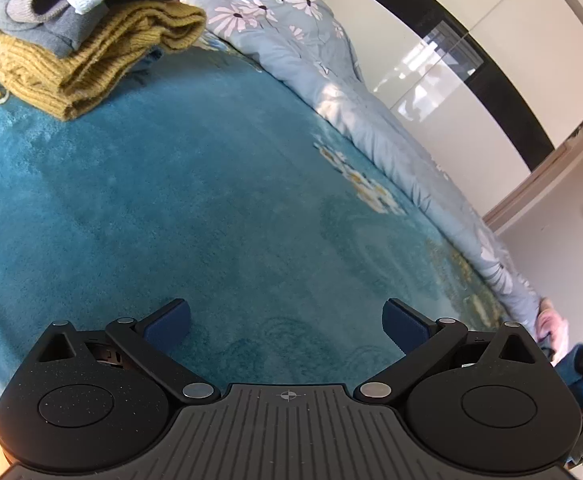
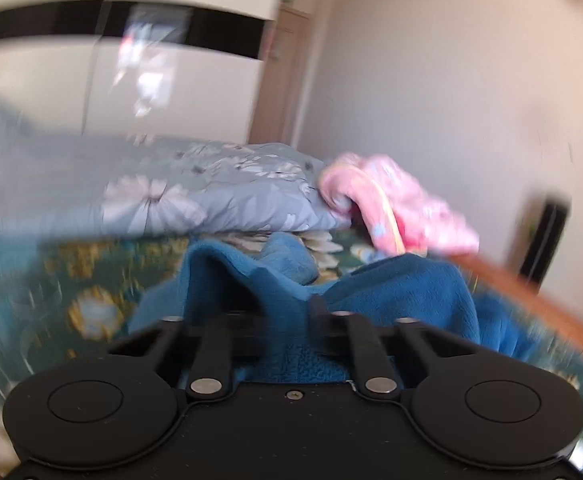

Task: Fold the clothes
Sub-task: 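Grasp the blue fleece jacket with the right gripper and lift it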

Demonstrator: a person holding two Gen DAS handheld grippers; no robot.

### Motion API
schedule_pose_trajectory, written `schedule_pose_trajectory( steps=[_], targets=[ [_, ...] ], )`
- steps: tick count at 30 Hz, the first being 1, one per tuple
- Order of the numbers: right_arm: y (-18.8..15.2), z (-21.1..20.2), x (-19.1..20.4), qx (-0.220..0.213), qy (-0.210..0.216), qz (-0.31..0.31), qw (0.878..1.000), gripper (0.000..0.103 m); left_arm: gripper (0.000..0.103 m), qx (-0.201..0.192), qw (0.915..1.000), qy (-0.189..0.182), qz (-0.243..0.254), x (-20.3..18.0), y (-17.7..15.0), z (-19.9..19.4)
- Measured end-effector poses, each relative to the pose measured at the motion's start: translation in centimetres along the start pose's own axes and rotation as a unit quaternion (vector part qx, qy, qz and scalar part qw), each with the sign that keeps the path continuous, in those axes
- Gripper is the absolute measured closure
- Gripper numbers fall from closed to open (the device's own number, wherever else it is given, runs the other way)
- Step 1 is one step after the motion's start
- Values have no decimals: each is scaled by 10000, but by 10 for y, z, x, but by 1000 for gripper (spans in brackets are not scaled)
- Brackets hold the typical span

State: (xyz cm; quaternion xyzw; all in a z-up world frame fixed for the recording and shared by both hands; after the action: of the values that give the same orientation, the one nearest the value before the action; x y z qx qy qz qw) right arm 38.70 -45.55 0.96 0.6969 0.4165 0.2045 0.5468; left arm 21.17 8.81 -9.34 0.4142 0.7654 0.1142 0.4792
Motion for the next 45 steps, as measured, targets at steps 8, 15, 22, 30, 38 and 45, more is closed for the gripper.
schedule_pose_trajectory(
  steps=[8,15,22,30,38,45],
  targets=[
    [85,-83,-51,-980,1039,1049,9842,92,0,-185,9992,-240,-247,4,11,-25],
    [160,-157,-97,-1813,1923,1940,9447,92,0,-376,9972,-606,-240,-7,13,-54],
    [224,-253,-46,-2306,3648,2121,8768,92,0,-688,9939,-807,-310,-9,18,-92],
    [251,-319,-5,-2226,5078,2806,7835,91,0,-1293,9891,-660,-232,1,36,-139],
    [188,-254,8,-1299,4833,2935,8145,91,0,-1379,9886,-492,-338,13,40,-145],
    [49,-162,19,411,3735,2360,8962,92,0,-975,9937,-538,-135,5,26,-125]
  ],
)
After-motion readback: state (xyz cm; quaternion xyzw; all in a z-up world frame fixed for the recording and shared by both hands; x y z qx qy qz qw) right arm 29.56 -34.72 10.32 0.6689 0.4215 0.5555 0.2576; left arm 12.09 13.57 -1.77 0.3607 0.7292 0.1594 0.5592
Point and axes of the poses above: each gripper's, at about its wrist camera, not at the fingertips, and z roughly the way its jaws point, x to its left, y to its top, the point moved 2 cm from there along z, roughly the way its jaws point, and after that the axes turned 5 degrees about -y, right-handed, at the moved point
